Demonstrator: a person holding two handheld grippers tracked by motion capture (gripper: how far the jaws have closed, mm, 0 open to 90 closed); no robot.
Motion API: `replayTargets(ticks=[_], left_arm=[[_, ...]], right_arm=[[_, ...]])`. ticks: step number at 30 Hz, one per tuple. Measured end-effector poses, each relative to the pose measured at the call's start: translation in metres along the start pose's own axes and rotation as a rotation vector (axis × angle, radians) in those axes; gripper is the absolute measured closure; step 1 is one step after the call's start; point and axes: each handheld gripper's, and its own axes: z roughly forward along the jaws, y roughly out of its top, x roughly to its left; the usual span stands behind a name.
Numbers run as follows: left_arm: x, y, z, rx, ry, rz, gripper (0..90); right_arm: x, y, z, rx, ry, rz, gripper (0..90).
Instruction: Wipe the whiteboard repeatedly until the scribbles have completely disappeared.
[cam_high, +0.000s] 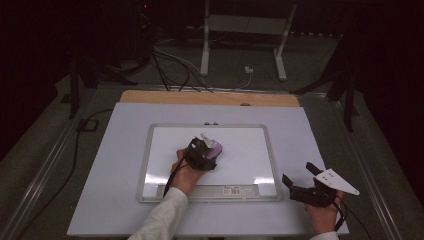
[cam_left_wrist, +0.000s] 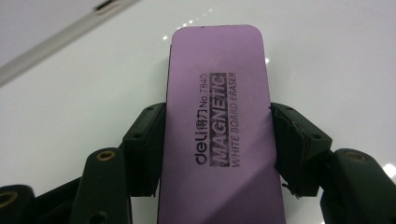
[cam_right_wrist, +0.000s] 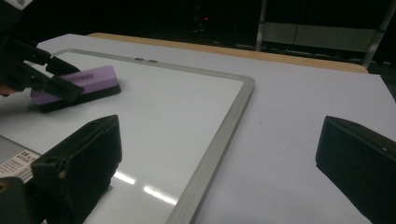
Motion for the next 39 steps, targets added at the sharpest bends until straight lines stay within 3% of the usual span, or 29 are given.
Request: replayTargets(ticks=[6,9,11,14,24,39], left_arm=[[-0.030,0.004,-0.001,-0.009,-0.075,0.065,41.5],[-0.039,0.007,0.000,-0.012,-0.080,0.090,41.5],[-0.040,0.008,0.001,-0.015,-0.085,0.083,41.5],[-0.037,0.008,0.002,-0.013,-0.099,0.075,41.4],[-0.022,0.008,0.005,-0.020,-0.056,0.028,41.4],[0.027,-0.002,0.004,-0.007,0.057,-0.112,41.4]], right_arm=[[0.001,0.000,0.001,0.002,0.001,-0.002,0.7],[0.000,0.000,0.000,0.002,0.000,0.000,0.7],[0.000,0.000,0.000,0.000,0.000,0.002,0.7],[-0.001,0.000,-0.001,-0.002,-0.002,0.003,0.7],[-0.001,0.000,-0.002,-0.005,-0.005,0.004,0.7],[-0.002,0.000,-0.002,-0.004,-0.005,0.004,0.7]])
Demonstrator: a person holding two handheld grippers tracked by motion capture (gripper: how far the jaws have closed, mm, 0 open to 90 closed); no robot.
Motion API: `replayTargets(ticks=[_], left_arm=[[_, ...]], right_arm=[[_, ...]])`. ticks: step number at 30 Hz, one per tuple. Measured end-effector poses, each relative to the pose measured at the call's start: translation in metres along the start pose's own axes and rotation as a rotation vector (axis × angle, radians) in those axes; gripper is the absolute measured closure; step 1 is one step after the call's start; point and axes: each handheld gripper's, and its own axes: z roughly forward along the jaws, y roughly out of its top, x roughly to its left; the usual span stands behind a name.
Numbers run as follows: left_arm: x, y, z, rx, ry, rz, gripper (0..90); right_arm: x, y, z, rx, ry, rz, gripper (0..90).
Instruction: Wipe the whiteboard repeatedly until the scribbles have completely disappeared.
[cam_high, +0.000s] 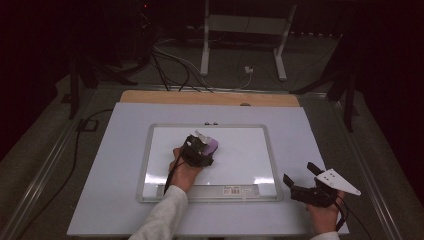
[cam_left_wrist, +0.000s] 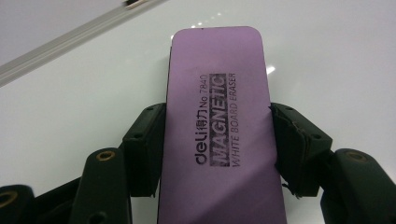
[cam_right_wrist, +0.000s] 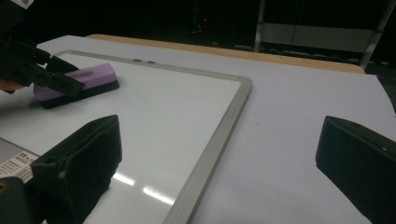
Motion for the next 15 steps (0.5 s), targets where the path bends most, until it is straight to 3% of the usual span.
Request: replayTargets(ticks=[5,15], left_arm=[[0.011,-0.002,-0.001,0.004,0.023,-0.031,41.5],[0.020,-0.004,-0.002,0.006,0.055,-0.068,41.5]], right_arm=[[0.000,0.000,0.000,0.000,0.000,0.002,0.7],[0.000,0.000,0.000,0.000,0.000,0.002,0.7]])
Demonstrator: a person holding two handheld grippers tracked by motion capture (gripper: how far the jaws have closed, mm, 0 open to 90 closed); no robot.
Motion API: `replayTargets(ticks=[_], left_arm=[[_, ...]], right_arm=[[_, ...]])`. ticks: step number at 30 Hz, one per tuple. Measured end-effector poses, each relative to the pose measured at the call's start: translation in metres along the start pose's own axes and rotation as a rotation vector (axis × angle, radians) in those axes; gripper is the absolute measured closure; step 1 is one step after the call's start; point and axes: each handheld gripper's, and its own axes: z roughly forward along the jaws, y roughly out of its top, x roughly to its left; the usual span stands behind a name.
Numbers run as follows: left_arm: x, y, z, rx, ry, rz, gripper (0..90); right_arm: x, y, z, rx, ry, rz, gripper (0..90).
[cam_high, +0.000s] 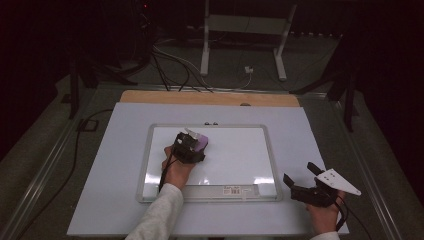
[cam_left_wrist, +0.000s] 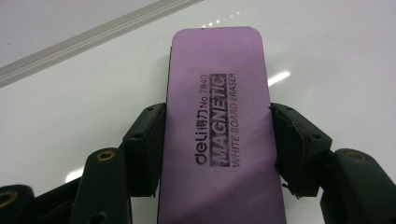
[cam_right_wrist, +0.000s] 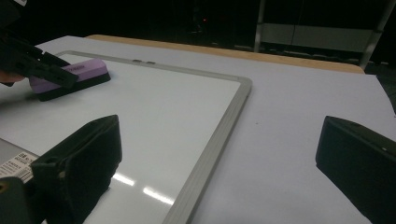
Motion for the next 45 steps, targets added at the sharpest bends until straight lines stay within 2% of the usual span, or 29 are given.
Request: replayTargets(ticks=[18,24,28,30,32,34,35,37,38,42,45], left_arm=[[0.026,-0.011,-0.005,-0.005,0.078,-0.065,41.4],[0.031,-0.014,-0.006,-0.009,0.106,-0.088,41.3],[0.030,-0.014,-0.006,-0.012,0.114,-0.080,40.9],[0.028,-0.014,-0.009,-0.041,0.128,-0.070,35.0],[0.026,-0.014,-0.013,-0.072,0.114,-0.044,30.8],[0.021,-0.015,-0.019,-0.106,0.083,0.021,29.6],[0.019,-0.015,-0.021,-0.107,0.066,0.065,29.7],[0.015,-0.017,-0.023,-0.106,0.064,0.129,29.9],[0.015,-0.017,-0.023,-0.092,0.066,0.148,30.1],[0.019,-0.020,-0.019,-0.057,0.055,0.155,30.8],[0.020,-0.021,-0.019,-0.060,0.046,0.171,30.6]], right_arm=[[-0.001,0.000,0.001,-0.001,0.000,0.001,0.7],[-0.001,0.000,0.000,0.000,0.001,-0.001,0.7],[-0.001,0.000,0.000,0.000,0.000,0.002,0.7],[0.000,0.000,0.000,0.001,0.001,-0.001,0.7],[0.000,0.000,0.000,0.001,0.002,0.000,0.7],[-0.001,0.000,0.001,0.002,0.001,-0.001,0.7],[-0.001,0.000,0.001,0.003,0.001,0.000,0.7],[-0.001,0.000,0.001,0.002,-0.001,-0.001,0.7],[-0.001,0.000,0.000,0.001,0.000,0.000,0.7],[0.000,0.000,0.001,0.001,0.001,-0.001,0.7],[0.000,0.000,0.001,0.002,0.001,0.001,0.7]])
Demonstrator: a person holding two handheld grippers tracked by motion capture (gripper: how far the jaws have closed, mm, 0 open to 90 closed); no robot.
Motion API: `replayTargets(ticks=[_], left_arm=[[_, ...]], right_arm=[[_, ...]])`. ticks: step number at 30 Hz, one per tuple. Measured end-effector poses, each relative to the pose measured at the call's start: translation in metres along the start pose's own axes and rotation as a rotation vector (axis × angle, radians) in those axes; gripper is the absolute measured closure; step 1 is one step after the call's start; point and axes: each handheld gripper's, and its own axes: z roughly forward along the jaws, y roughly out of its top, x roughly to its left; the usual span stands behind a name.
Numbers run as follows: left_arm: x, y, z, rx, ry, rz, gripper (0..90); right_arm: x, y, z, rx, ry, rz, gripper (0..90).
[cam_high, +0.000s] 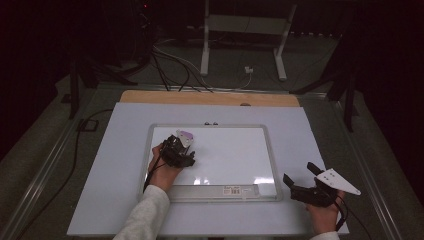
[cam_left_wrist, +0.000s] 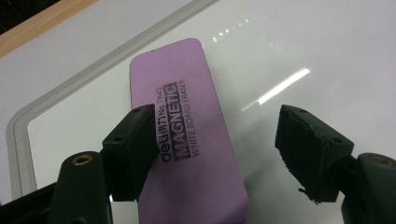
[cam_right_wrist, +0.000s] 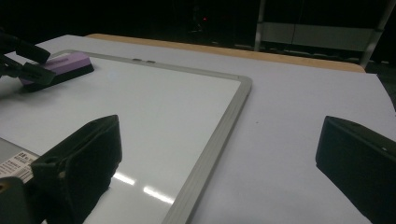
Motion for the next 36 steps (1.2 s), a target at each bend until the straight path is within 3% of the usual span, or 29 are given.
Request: replayTargets(ticks=[5,13,16,19,27,31,36], left_arm=[[0.003,0.001,0.001,0.003,-0.013,0.002,29.1],[0.009,0.001,0.003,0.000,-0.021,-0.036,25.5],[0.012,0.001,0.004,0.016,0.004,-0.048,22.0],[0.018,-0.001,0.003,0.011,-0.001,-0.073,21.9],[0.029,-0.005,0.001,0.037,0.049,-0.090,40.1],[0.032,-0.006,-0.004,0.023,0.069,-0.099,62.2],[0.038,-0.005,-0.010,0.005,0.079,-0.149,64.2]], right_arm=[[0.001,0.000,0.000,-0.001,0.000,-0.002,0.7],[-0.001,0.000,-0.002,-0.002,-0.003,0.002,0.7],[-0.001,0.000,-0.003,-0.003,-0.003,0.001,0.7],[-0.001,0.000,-0.003,-0.004,-0.006,0.004,0.7],[0.000,0.000,-0.002,-0.001,-0.004,0.000,0.7],[-0.001,0.000,-0.002,-0.001,-0.005,0.005,0.7],[0.000,0.000,-0.002,-0.001,-0.003,0.001,0.7]])
